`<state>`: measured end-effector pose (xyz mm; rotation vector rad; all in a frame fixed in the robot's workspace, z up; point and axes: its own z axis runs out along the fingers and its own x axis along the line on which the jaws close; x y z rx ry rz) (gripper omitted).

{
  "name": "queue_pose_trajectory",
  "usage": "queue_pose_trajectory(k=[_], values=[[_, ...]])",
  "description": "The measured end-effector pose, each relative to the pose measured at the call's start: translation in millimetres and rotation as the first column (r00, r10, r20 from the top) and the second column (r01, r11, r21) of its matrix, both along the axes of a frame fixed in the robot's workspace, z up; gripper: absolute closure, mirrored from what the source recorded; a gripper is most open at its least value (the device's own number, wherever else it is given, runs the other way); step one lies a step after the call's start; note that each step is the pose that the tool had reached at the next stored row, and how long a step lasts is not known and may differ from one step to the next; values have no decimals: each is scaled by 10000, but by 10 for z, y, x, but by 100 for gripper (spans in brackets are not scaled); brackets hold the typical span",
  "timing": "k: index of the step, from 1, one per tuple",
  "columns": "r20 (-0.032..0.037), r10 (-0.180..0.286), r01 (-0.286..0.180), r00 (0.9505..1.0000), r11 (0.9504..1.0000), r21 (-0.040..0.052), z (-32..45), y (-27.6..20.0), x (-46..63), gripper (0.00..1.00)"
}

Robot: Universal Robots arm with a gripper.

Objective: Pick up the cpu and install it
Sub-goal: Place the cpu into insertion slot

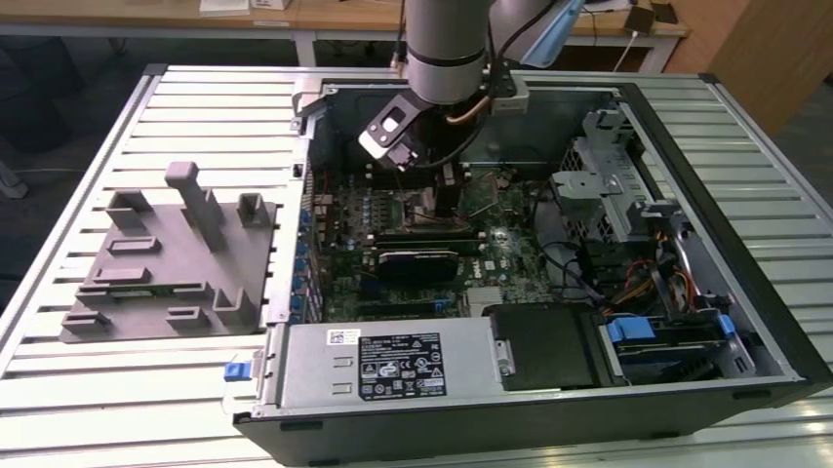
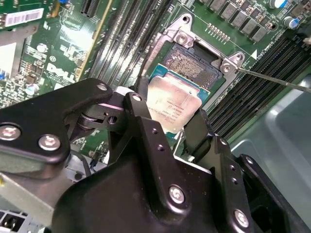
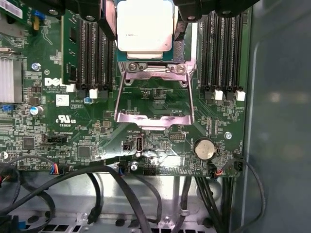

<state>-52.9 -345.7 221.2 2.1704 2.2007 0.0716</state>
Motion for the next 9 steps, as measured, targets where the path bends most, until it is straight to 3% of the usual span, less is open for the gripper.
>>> queue_pose_trajectory(k=[9], values=[[1, -46, 46, 10000, 10000, 1, -106, 30, -4, 46]])
